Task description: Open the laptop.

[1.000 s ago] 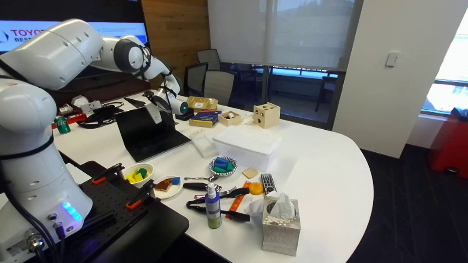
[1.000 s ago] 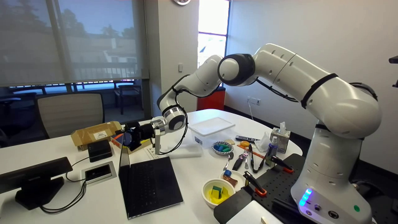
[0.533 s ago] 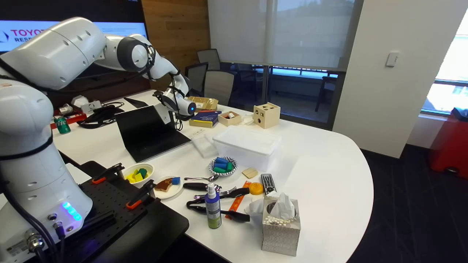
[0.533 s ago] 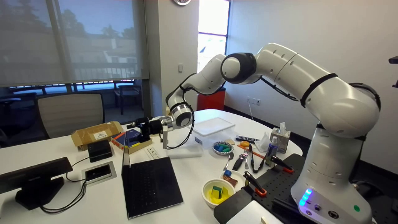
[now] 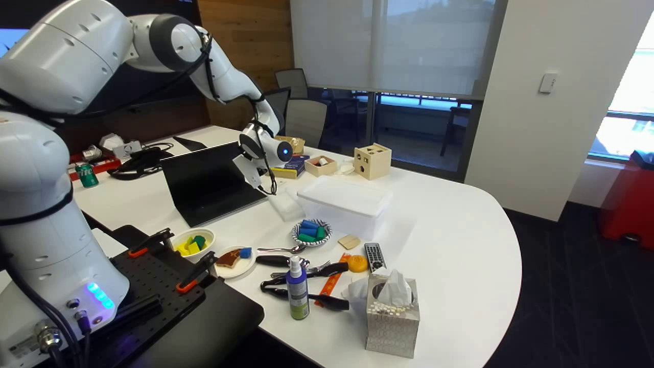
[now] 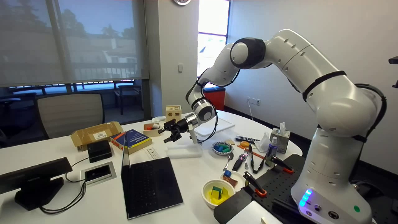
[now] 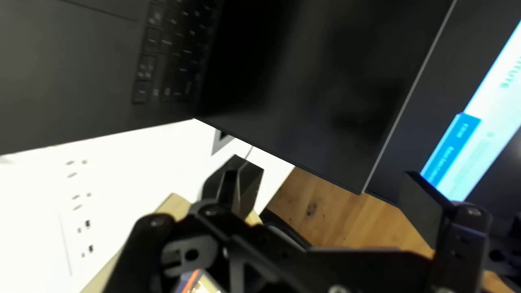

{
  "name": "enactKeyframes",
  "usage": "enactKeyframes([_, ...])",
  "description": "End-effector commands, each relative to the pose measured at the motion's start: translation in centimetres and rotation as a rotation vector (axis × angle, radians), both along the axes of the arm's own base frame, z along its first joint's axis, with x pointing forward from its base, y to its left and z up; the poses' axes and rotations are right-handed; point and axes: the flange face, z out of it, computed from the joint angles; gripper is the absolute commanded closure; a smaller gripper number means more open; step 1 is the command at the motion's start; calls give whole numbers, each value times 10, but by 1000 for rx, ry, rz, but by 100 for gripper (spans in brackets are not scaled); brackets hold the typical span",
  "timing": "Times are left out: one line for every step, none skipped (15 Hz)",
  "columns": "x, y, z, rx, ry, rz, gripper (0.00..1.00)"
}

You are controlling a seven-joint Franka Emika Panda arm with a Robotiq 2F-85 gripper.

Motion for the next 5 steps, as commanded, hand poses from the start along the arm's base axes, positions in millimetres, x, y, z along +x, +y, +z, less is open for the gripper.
enactKeyframes([-36,-23,19,-193,27,22,0])
enactKeyframes([-42,-29,20,-247,34,33,0])
enactKeyframes([-48,-33,23,-303,36,44,0])
enactKeyframes([-53,-37,26,-358,36,62,0])
enactKeyframes([-57,-40,29,-416,31,77,0])
